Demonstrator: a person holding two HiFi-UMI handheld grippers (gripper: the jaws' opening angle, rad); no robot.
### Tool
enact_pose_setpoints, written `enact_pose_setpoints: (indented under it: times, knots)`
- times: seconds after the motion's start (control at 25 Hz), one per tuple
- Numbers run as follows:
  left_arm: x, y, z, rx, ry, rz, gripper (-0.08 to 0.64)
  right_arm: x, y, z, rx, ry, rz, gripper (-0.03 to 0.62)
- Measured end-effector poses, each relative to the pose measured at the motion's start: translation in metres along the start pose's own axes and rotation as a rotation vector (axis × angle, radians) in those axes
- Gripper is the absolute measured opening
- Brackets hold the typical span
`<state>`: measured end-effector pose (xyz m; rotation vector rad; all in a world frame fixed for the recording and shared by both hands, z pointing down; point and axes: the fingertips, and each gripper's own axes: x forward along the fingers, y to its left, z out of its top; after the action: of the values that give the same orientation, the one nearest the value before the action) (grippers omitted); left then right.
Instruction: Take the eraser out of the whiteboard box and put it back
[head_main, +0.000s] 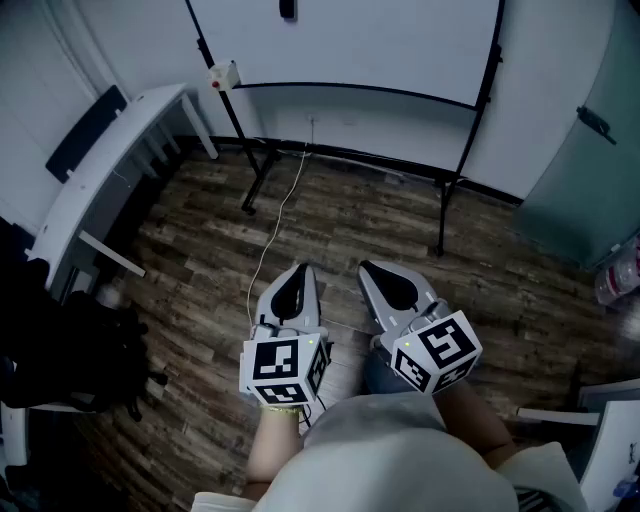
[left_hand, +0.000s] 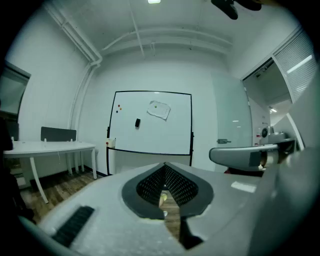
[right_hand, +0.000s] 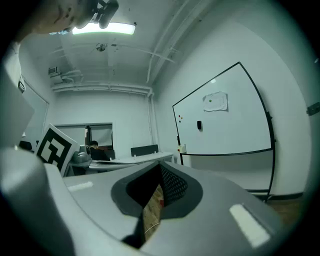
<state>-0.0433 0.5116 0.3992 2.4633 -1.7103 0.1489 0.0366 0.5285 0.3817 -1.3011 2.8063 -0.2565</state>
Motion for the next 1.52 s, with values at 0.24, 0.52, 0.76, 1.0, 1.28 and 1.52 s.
enact_pose_setpoints:
  times: [0.24, 0.52, 0.76, 1.0, 1.28, 1.52]
  knots:
    - [0.013, 0.012, 0.0, -0.011, 0.002, 0.007, 0.006, 0.017, -0.003, -0.003, -0.009, 0.014, 0.013, 0.003]
    - [0.043, 0.027, 0.002, -0.026, -0.001, 0.02, 0.006, 0.042, -0.026, 0.004, 0.053, -0.014, 0.032, 0.003]
    - [0.088, 0.029, 0.011, -0.041, 0.002, 0.029, 0.006, 0.068, -0.063, 0.013, 0.039, 0.021, 0.047, 0.005]
    - [0.141, 0.028, 0.029, -0.04, -0.009, 0.069, 0.005, 0.094, -0.111, 0.031, 0.021, 0.023, 0.092, 0.005]
    - [0.195, 0.027, 0.035, -0.07, -0.024, 0.094, 0.006, 0.117, -0.158, 0.038, -0.004, 0.02, 0.149, 0.006]
    - [0.234, 0.023, 0.032, -0.073, -0.017, 0.099, 0.005, 0.136, -0.188, 0.037, 0.007, 0.023, 0.17, 0.006]
